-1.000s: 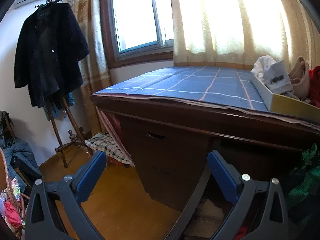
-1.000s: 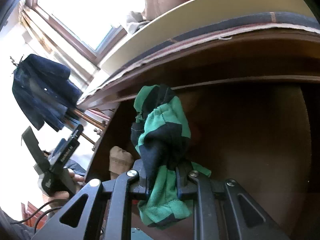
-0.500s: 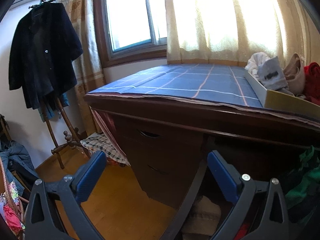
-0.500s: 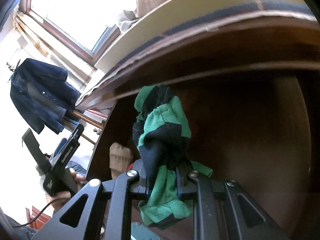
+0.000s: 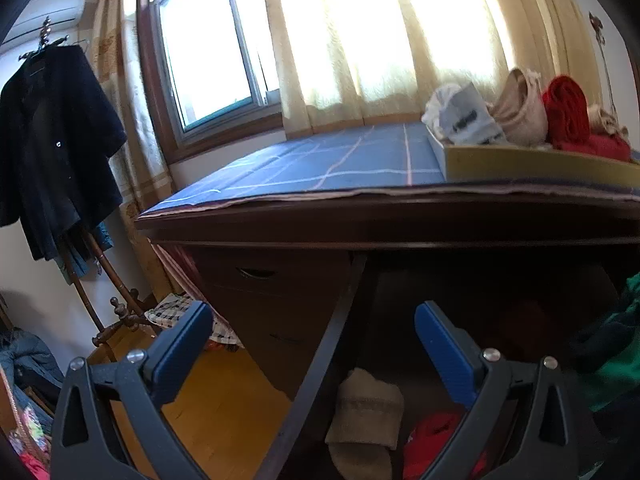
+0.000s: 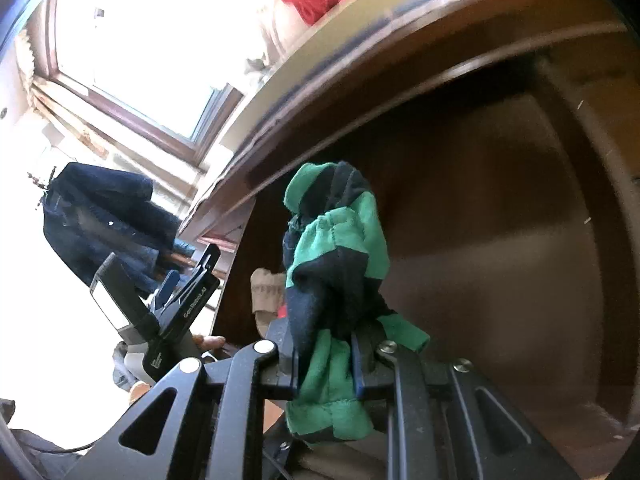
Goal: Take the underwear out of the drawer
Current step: 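Carry the striped underwear with the right gripper over the yellow tray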
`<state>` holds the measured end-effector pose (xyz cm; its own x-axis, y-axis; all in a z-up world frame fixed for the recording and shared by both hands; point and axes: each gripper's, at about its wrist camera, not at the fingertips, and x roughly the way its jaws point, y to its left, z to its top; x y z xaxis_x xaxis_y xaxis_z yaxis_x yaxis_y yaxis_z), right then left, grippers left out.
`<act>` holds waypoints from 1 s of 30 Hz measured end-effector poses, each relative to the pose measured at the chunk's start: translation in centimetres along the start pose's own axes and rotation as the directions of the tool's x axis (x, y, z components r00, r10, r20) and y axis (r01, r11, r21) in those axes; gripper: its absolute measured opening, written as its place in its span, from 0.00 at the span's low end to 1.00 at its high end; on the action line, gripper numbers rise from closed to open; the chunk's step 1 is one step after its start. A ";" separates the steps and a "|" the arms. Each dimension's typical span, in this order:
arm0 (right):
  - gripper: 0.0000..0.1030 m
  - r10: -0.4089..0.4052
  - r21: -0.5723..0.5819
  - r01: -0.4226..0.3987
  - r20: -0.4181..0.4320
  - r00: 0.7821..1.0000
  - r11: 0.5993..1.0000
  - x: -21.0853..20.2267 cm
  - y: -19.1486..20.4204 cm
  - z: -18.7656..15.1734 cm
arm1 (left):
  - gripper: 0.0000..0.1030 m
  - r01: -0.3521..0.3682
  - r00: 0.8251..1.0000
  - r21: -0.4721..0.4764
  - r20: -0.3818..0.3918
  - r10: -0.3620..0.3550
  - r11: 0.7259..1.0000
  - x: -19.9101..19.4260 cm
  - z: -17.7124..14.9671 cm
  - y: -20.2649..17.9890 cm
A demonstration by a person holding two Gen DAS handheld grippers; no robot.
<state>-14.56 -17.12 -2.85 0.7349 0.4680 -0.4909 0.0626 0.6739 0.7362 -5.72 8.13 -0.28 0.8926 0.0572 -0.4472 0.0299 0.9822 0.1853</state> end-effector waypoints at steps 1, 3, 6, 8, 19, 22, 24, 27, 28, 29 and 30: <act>0.19 -0.013 -0.006 0.013 0.012 1.000 1.000 -0.3 0.2 0.0 | 1.00 0.002 1.000 -0.011 -0.007 -0.002 1.000 0.2 -0.1 0.1; 0.19 -0.031 -0.002 0.031 0.023 0.999 1.000 -0.8 0.4 -0.1 | 1.00 0.007 1.000 -0.034 -0.013 -0.008 0.999 0.5 -0.1 0.5; 0.19 -0.045 0.011 0.045 0.035 0.998 0.999 -1.1 0.5 -0.4 | 1.00 0.034 0.999 -0.065 -0.017 -0.035 0.997 0.5 -0.3 1.0; 0.19 -0.054 0.014 0.053 0.049 0.997 0.998 -1.6 0.2 -0.2 | 1.00 0.045 0.999 -0.086 -0.004 -0.046 0.995 0.4 -0.5 1.3; 0.19 -0.012 -0.080 0.031 0.222 0.975 0.996 -5.6 3.4 5.5 | 1.00 0.038 0.999 -0.140 -0.013 -0.040 0.989 0.9 0.3 3.7; 0.19 0.030 -0.110 -0.003 0.244 0.969 0.994 -5.9 4.6 7.1 | 1.00 -0.020 0.999 -0.161 0.038 0.027 0.987 0.0 1.2 5.4; 0.19 0.073 -0.118 -0.045 0.242 0.968 0.992 -5.6 5.1 8.3 | 1.00 -0.028 0.999 -0.152 0.038 0.034 0.988 -0.1 1.7 5.4; 0.19 0.120 -0.126 -0.091 0.245 0.962 0.988 -5.5 5.6 9.7 | 1.00 -0.012 1.000 -0.114 0.022 0.015 0.993 0.2 1.7 4.1; 0.19 0.133 -0.130 -0.103 0.250 0.959 0.986 -5.4 5.9 10.4 | 1.00 -0.002 1.000 -0.098 0.018 0.004 0.995 0.2 1.7 3.4; 0.19 0.141 -0.134 -0.110 0.254 0.957 0.985 -5.6 6.0 10.6 | 1.00 0.005 1.000 -0.083 0.016 -0.004 0.997 0.2 1.6 2.8; 0.19 0.150 -0.139 -0.117 0.259 0.954 0.983 -5.6 6.3 11.1 | 1.00 0.010 1.000 -0.064 0.015 -0.010 0.998 0.2 1.5 2.1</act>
<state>-10.84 -21.84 9.68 0.8854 0.3996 -0.2373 -0.1183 0.6876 0.7164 -4.82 9.91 1.30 0.8987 0.0452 -0.4362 0.0102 0.9922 0.1240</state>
